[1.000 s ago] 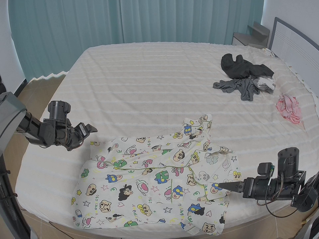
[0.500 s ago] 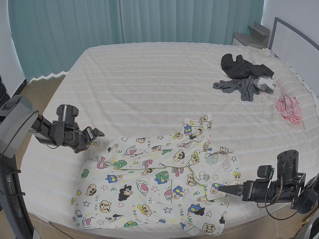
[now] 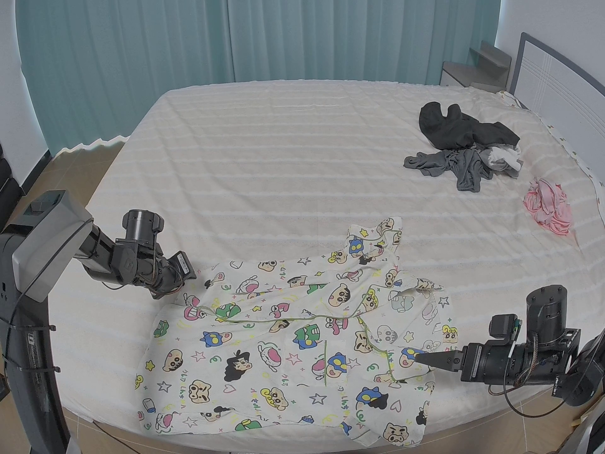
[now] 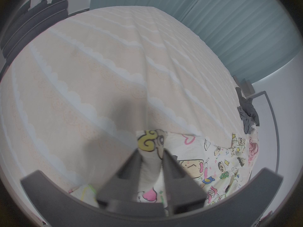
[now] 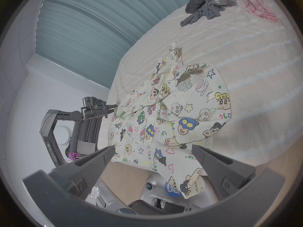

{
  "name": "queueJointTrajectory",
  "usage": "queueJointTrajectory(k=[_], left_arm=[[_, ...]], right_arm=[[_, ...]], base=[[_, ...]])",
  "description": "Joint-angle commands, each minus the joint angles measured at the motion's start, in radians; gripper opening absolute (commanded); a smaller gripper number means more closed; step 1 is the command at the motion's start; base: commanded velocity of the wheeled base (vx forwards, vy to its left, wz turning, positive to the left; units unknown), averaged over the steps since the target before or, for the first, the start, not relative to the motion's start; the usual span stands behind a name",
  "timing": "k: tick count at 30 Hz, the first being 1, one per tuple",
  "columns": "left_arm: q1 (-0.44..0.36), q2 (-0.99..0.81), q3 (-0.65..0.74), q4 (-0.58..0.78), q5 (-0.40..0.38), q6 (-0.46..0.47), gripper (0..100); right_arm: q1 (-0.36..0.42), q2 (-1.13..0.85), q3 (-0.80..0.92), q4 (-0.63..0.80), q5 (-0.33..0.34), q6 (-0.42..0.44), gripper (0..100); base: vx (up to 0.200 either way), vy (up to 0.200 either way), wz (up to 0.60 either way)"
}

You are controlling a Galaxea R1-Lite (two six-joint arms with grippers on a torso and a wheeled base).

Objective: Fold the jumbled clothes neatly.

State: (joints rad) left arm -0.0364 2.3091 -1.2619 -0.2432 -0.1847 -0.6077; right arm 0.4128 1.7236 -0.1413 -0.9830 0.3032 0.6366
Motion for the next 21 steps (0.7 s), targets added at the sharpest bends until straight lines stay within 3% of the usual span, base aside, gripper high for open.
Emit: queueJointTrajectory(k=[1,4,15,21], left_arm=[[0.0,0.018,-0.005,-0.004,0.014,0.0,0],[0.006,0.01,-0.039,0.002,0.063,0.0,0],[0.03,-0.054,-0.12,0.005,0.074,0.003,0],[0.044,-0.045,-0.137,0.015,0.076,0.095,0]], right_arm=[[0.0,0.002,0.0,0.0,0.001,0.0,100],[0.001,-0.004,0.009,-0.003,0.001,0.0,100],[0.009,0.019,0.066,-0.106,0.004,0.0,100],[0.009,0.016,0.068,-0.108,0.004,-0.002,100]], base=[[0.0,0.0,0.0],[0.0,0.0,0.0],[0.0,0.0,0.0],[0.0,0.0,0.0]])
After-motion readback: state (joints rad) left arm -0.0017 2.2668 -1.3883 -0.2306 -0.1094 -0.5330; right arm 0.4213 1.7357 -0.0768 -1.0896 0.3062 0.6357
